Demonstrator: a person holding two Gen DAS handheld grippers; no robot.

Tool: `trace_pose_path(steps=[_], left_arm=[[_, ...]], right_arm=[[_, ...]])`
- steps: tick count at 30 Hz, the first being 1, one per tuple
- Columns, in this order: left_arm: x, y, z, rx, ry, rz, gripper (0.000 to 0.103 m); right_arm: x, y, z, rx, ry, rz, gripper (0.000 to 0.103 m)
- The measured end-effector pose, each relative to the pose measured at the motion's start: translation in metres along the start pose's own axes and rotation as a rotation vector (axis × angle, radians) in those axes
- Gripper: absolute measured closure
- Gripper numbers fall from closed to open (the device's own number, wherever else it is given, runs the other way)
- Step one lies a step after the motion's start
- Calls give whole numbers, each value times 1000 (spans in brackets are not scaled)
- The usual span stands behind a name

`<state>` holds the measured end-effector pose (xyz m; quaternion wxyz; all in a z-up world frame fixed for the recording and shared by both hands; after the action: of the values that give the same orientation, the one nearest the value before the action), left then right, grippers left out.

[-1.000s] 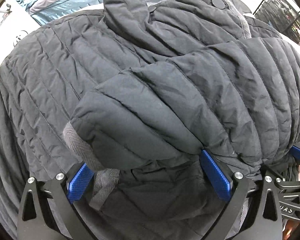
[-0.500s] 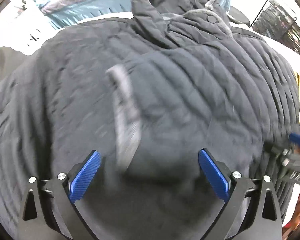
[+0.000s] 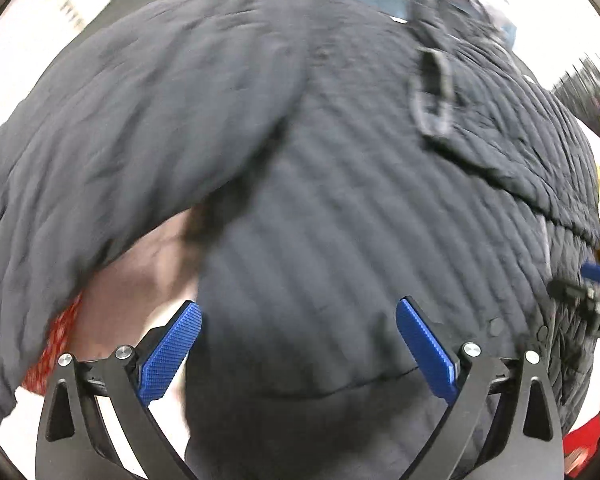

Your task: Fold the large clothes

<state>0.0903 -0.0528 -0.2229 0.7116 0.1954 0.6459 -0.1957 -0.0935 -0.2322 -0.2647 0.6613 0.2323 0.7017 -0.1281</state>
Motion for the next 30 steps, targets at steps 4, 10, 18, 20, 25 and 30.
trace_pose_path(steps=[4,10,18,20,25,30], left_arm=[[-8,41,-11,-112,-21,-11,8],[-20,85,-31,-258,-54,-24,9],[-34,150,-43,-411,-84,9,25],[-50,171,-48,-472,-147,31,25],[-85,208,-66,-610,-257,-35,24],[-93,201,-80,-676,-274,-194,22]], right_arm=[[-5,24,-9,-55,0,1,5],[-18,57,-22,-93,-17,1,5],[-37,67,-37,-137,-27,-43,5],[-36,69,-43,-150,-37,-49,5],[-40,72,-39,-166,-38,-46,5],[-31,65,-26,-181,-23,-37,5]])
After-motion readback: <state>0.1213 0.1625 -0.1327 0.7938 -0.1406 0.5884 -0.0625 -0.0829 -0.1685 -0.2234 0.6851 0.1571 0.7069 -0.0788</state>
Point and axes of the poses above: each gripper's, at about its wrist camera, not at the fingertips, and x roughly the way its jaws point, y to its left, z to its top, the point moved 10 cm from there along x, roughly the way its jaws point, and after that the axes turned 10 degrees about y, right-handed, at the moved point
